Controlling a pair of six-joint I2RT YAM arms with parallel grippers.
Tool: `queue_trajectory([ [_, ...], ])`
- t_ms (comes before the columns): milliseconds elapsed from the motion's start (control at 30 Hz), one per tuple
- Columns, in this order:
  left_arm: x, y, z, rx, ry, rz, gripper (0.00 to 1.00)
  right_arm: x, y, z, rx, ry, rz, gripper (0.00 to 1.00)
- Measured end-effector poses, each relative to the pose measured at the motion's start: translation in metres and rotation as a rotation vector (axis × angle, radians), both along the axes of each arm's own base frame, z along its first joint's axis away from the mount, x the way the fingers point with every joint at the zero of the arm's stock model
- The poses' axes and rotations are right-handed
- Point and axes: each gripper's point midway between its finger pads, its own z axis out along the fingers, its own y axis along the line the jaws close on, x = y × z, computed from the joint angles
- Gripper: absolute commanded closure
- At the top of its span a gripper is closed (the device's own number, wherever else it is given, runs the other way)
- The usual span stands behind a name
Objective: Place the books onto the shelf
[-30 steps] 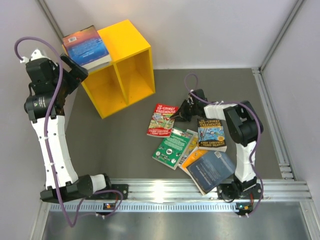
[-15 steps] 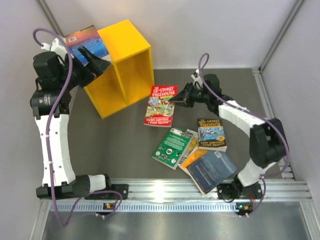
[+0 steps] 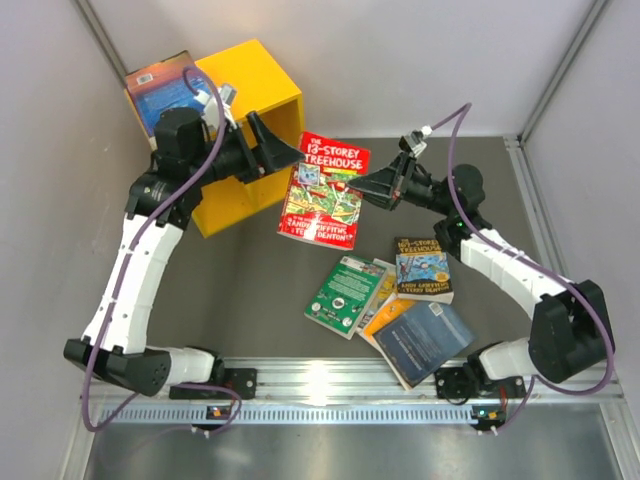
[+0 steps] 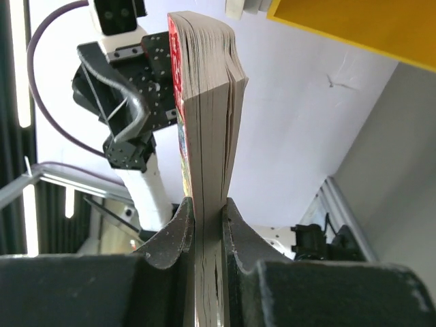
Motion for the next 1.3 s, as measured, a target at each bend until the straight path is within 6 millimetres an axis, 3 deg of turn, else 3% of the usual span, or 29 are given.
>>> queue_trajectory([
  [200,-0.022,-0.039,-0.005,-0.015,0.008,-0.120,0.40,-0.004,-0.003,-0.010,0.047,0.076,0.010,1.00],
  [400,-0.031,-0.053,-0.012,-0.001,0.017,-0.152,0.70,-0.010,-0.008,-0.007,0.098,0.089,0.005,1.00],
  [433,-0.033,-0.055,-0.012,0.002,0.016,-0.155,0.77,-0.011,-0.009,-0.005,0.104,0.090,0.006,1.00],
  [467,-0.033,-0.056,-0.013,0.007,0.014,-0.155,0.94,-0.012,-0.010,-0.003,0.111,0.083,0.005,1.00],
  [500,-0.033,-0.057,-0.013,0.008,0.016,-0.149,1.00,-0.013,-0.011,-0.002,0.115,0.077,0.001,1.00],
  [533,-0.033,-0.057,-0.013,0.012,0.013,-0.146,1.00,-0.013,-0.011,-0.001,0.120,0.073,0.000,0.90],
  [567,-0.033,-0.057,-0.012,0.015,0.011,-0.144,1.00,-0.013,-0.011,0.000,0.123,0.072,-0.001,0.71],
  [600,-0.033,-0.057,-0.010,0.018,0.010,-0.142,1.00,-0.014,-0.012,0.001,0.126,0.071,-0.001,0.34],
  [633,-0.034,-0.057,-0.008,0.025,0.005,-0.145,1.00,-0.014,-0.012,0.003,0.134,0.083,0.000,0.21],
  [667,-0.035,-0.056,-0.003,0.036,0.001,-0.146,1.00,-0.014,-0.013,0.005,0.138,0.076,-0.007,0.01],
  [733,-0.030,-0.053,0.013,0.064,-0.013,-0.140,1.00,-0.017,-0.016,0.010,0.142,0.062,-0.016,0.00],
  [800,-0.013,-0.045,0.046,0.052,-0.069,-0.112,1.00,-0.024,-0.020,0.017,0.136,0.036,-0.024,0.00],
  [867,0.013,-0.024,0.080,0.007,-0.144,-0.054,1.00,-0.032,-0.024,0.024,0.131,0.004,-0.031,0.00],
  [967,0.053,0.039,0.114,-0.079,-0.205,0.096,1.00,-0.048,-0.033,0.026,0.120,-0.036,-0.038,0.00],
  [1000,0.067,0.068,0.124,-0.123,-0.217,0.163,1.00,-0.052,-0.035,0.022,0.112,-0.040,-0.040,0.00],
  [1100,0.096,0.129,0.149,-0.247,-0.257,0.274,1.00,-0.059,-0.039,0.003,0.071,-0.015,-0.043,0.00],
  [1300,0.129,0.211,0.186,-0.439,-0.333,0.331,1.00,-0.069,-0.043,-0.037,-0.029,0.050,-0.047,0.00],
])
